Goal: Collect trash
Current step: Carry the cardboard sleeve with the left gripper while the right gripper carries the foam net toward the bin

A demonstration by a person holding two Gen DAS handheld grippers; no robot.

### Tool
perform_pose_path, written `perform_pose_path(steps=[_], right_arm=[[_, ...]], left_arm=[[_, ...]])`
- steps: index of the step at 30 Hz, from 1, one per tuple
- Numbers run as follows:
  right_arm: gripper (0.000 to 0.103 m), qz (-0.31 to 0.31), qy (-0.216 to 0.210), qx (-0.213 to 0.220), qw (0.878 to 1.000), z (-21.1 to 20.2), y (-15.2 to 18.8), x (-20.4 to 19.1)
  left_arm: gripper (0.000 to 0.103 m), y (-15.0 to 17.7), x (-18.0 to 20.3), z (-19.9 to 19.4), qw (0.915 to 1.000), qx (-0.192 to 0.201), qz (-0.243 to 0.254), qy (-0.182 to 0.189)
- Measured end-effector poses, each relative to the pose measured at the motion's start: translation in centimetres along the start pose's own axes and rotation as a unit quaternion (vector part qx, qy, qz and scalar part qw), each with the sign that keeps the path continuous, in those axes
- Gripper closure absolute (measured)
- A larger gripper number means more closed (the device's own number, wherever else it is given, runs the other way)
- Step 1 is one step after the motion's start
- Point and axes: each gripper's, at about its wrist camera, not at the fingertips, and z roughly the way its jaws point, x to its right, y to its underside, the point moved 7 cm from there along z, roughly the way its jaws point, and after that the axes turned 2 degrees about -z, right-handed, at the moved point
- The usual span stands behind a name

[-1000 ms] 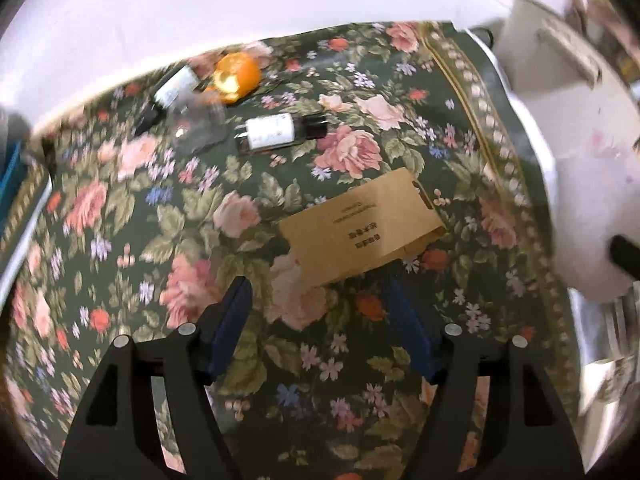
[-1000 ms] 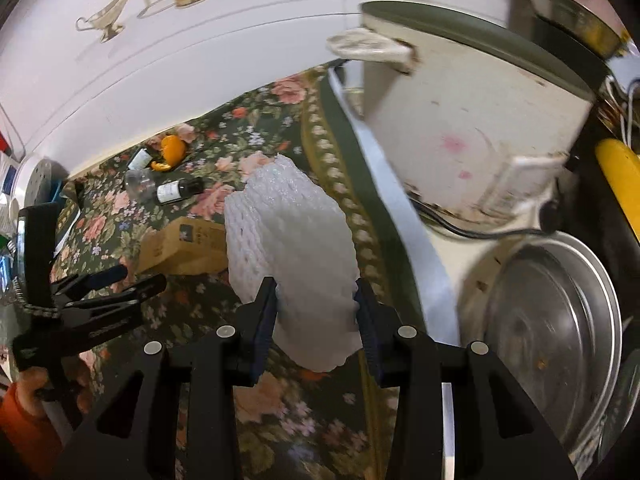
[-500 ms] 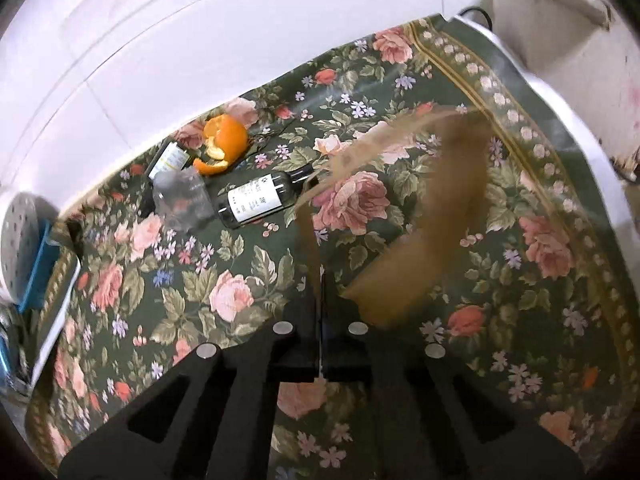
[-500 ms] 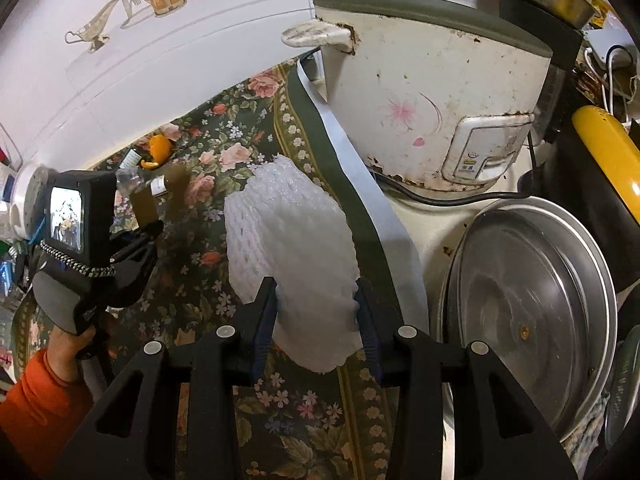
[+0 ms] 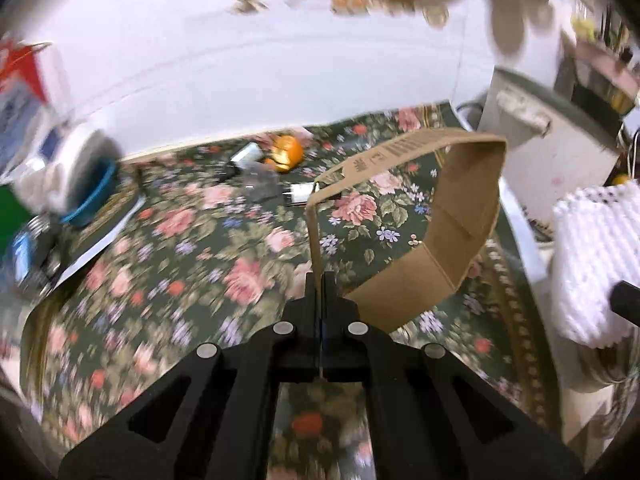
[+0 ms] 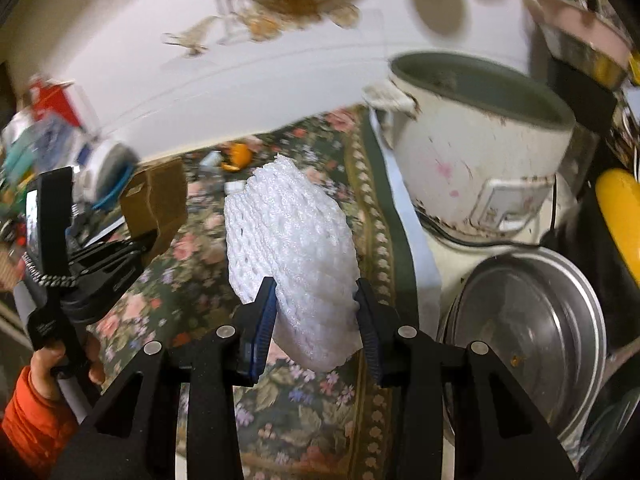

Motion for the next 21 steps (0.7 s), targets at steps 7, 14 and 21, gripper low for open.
perform_pose_path(steps=[7, 14, 21], right_arm=[[0.067, -0.044, -0.025, 0.031, 0.998, -5.0, 0.7, -3.7], [0.067, -0.048, -0.03, 0.044, 0.997, -8.1, 3.4, -8.3], [0.067, -0.011, -0.011, 0.027, 1.0, -9.2, 10.0, -13.0]], left_arm=[[0.103, 3.1, -2.9, -9.2, 0.9986, 0.033, -0.042, -0.006], [0.103, 7.4, -6.4, -14.8, 0.9978, 0.046, -0.049, 0.004], [0.103, 13.5, -9.6, -18.5, 0.998, 0.04, -0.032, 0.037]])
